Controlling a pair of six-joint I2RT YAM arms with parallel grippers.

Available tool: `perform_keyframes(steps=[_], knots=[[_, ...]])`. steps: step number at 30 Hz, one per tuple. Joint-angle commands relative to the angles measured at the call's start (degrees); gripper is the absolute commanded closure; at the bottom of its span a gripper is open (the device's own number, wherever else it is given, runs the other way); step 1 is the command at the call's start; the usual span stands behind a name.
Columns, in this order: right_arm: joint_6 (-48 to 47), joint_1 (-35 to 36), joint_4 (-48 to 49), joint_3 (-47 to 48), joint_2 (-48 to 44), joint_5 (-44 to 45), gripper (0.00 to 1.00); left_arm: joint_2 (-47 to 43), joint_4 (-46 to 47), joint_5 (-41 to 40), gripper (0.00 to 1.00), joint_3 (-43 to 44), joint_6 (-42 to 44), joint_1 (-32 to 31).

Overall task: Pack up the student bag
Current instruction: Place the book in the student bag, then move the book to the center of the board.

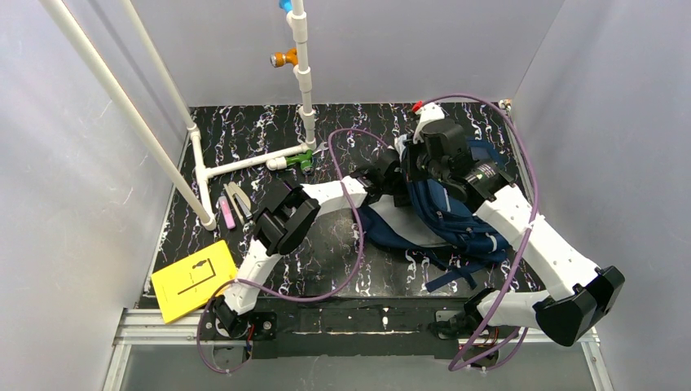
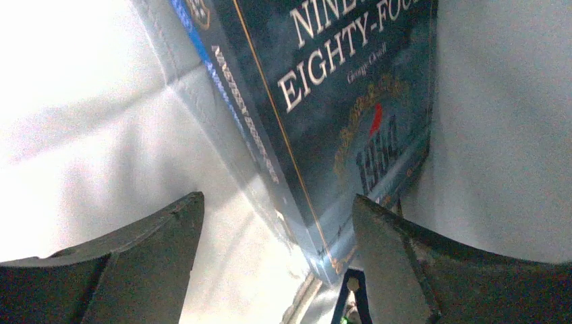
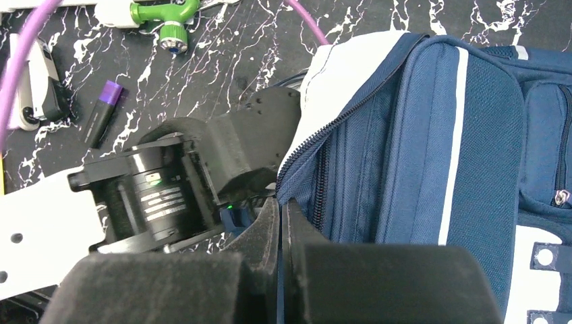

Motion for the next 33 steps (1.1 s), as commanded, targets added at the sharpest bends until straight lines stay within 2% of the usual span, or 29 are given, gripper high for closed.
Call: perform_keyframes(steps=[1,6,12,18,20,23,25,28,31,33], knots=[[1.2,0.5,5.4,-1.0,-2.6,1.1,0.99,-11.2,-4.5,1.1,0.18,-3.1,4.5,0.1],[1.4,0.4,6.0,-2.3,-2.5,1.1,0.99,-18.1,-14.5,-1.1,0.12,-7.1,10.9,1.1],[1.4,0.3,6.9,-3.2,-2.5,1.5,0.96,-29.5,-24.5,-4.4,0.11,-16.5,18.2,3.2],[2.0,0.1,9.2,-5.0,-1.6,-0.5,0.92,-48.2,-38.5,-13.8,0.09,-29.6,27.5,4.8],[2.5,0.2,10.7,-6.4,-0.8,-3.8,0.84,-56.2,-43.8,-17.2,0.09,-33.0,28.9,5.4],[4.9,1.7,12.3,-8.0,2.9,-9.1,0.60,-69.5,-52.1,-24.1,0.08,-34.8,30.3,6.0],[5.4,6.3,13.5,-8.2,5.8,-6.9,0.48,-77.7,-57.8,-29.1,0.08,-33.6,30.5,6.2],[5.0,15.3,13.7,-4.8,10.4,3.5,0.27,-87.8,-63.7,-36.9,0.07,-29.6,30.6,6.3],[5.6,19.5,16.0,-1.7,14.3,7.3,0.17,-96.4,-66.6,-46.4,0.06,-26.1,29.3,6.3],[6.6,21.5,22.0,-2.1,16.4,4.4,0.12,-101.3,-69.6,-54.4,0.06,-25.2,26.0,6.3]])
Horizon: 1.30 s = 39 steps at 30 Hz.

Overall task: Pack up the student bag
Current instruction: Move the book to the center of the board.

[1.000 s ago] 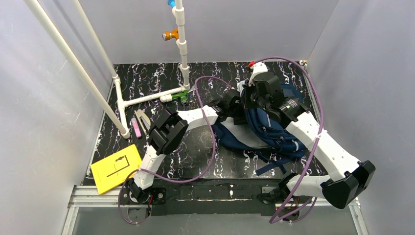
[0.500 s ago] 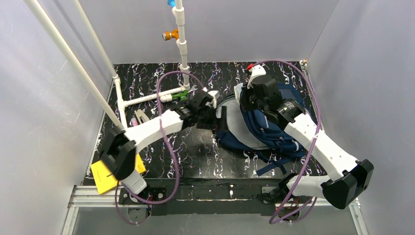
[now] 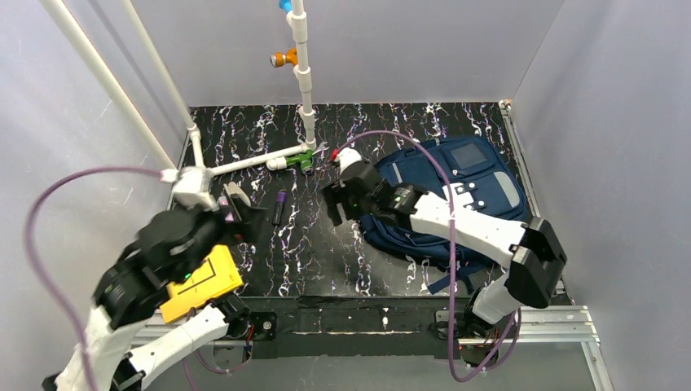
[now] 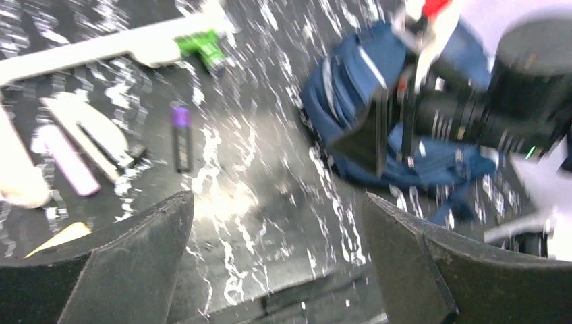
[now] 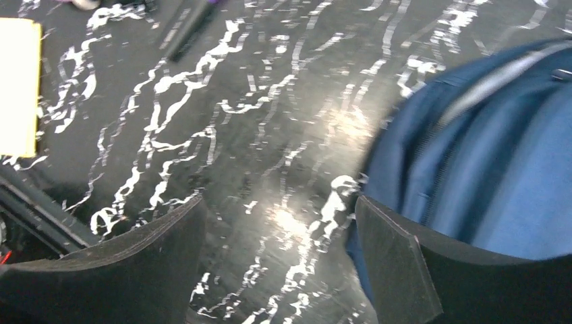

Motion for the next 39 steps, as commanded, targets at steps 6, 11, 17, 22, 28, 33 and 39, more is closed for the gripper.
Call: perform_keyframes(steps=[6,11,17,22,28,33,39], knots=[[5.4,10.5,32.1,7.6,18.6,-16.2,0.07,-8.0,-15.4,-21.2,0.06,2.7,-4.1,0.3],[1.0,14.9,30.6,20.7,32.9,-20.2,0.06,-1.5,-24.9,-24.2,0.04,4.0,-8.4,0.3],[-2.8,15.9,36.5,25.3,40.6,-28.8,0.28,9.5,-27.6,-26.8,0.02,7.6,-8.5,0.4],[-0.6,15.9,36.6,27.4,43.8,-29.4,0.31,14.0,-24.5,-27.6,0.02,9.4,-3.4,4.4],[2.5,15.0,39.2,17.6,38.3,-25.9,0.30,12.0,-13.6,-16.2,0.02,0.1,2.8,21.1],[4.7,14.3,41.3,14.6,36.6,-27.9,0.27,10.9,-13.9,-4.6,0.01,-3.9,0.4,34.4],[16.0,13.7,48.0,16.5,40.7,-31.2,0.23,10.7,-15.3,-1.7,0.01,-6.3,-3.8,42.8]])
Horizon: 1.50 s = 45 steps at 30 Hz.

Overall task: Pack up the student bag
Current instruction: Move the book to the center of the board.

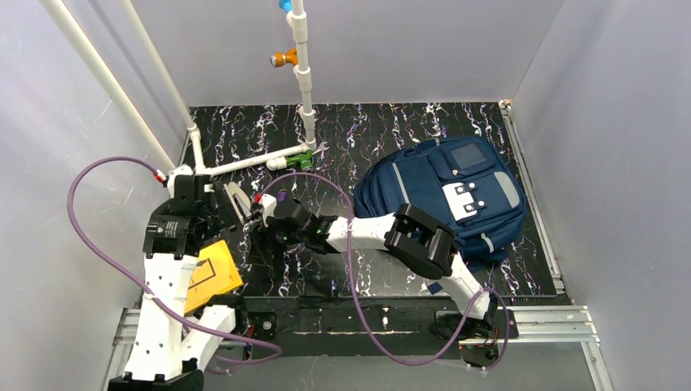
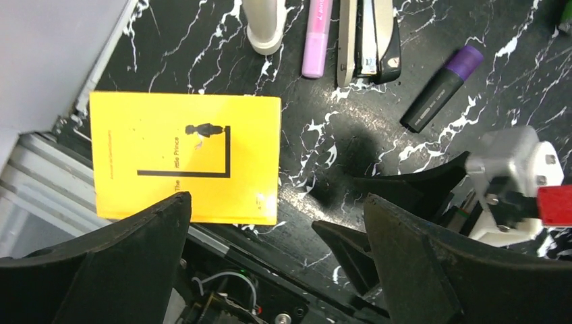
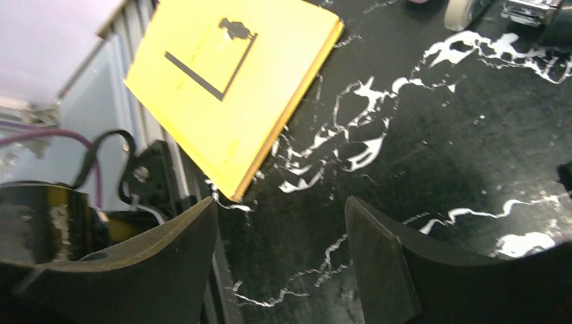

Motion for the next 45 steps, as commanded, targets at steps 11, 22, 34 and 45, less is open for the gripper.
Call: perform_keyframes(steps=[11,22,34,45], knots=[[20.7,-0.5,10.8,10.0,8.4,-11.9,0.25,1.0,0.0,3.0,0.01,-8.5,-9.6,23.0],[23.5,-1.2,9.4,12.7,12.3,-14.3,0.33,12.0,10.4,8.9,0.01,-12.1,-10.2,37.9],[21.3,-1.9,7.7,14.9,13.4,-14.5,0.41,18.1,27.6,5.1,0.01,-19.7,2.1,46.5],[19.4,-1.9,7.4,14.8,13.0,-16.5,0.42,18.2,36.2,5.3,0.01,-20.5,14.0,46.6]])
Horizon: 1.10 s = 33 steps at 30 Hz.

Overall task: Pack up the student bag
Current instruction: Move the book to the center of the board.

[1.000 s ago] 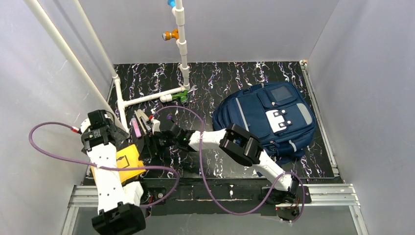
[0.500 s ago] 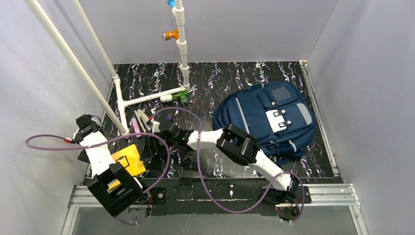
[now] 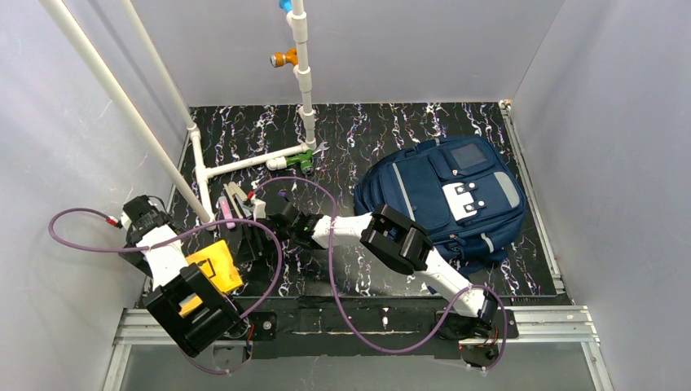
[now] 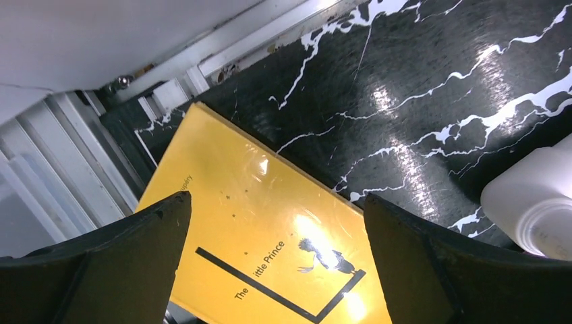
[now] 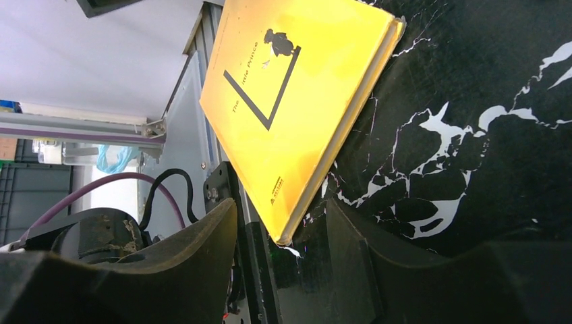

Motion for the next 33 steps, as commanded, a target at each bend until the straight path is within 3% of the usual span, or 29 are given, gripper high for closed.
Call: perform_keyframes(steps=[1,5,9,13,20,25,33], knots=[[-2.2,-0.1,0.7,0.9,-1.5,-1.2,0.42,1.4,-1.6,-3.3,0.01,4.1,1.4,0.2],[-2.4,0.0,1.2,0.4,-2.5,-1.0,0.42,3.5,-10.5,-4.8,0.01,6.0,-16.5,0.2],[-3.0,0.0,1.9,-0.2,-2.6,-1.0,0.42,-4.8,-10.4,-3.7,0.01,0.0,-26.8,0.2],[-2.0,0.1,1.9,1.0,-0.4,-0.8,0.43,-7.8,-10.6,-5.8,0.01,-1.0,-27.6,0.2],[2.2,0.6,3.1,4.1,4.2,-0.8,0.54,-3.6,-8.3,1.0,0.01,-5.1,-33.4,0.3],[0.2,0.9,0.5,5.5,5.3,-0.6,0.56,-2.1,-5.7,0.0,0.07,-6.5,-31.3,0.3],[0.8,1.7,1.0,5.6,6.9,-2.7,0.72,-2.4,-2.2,2.1,0.19,-10.7,-29.3,0.3]])
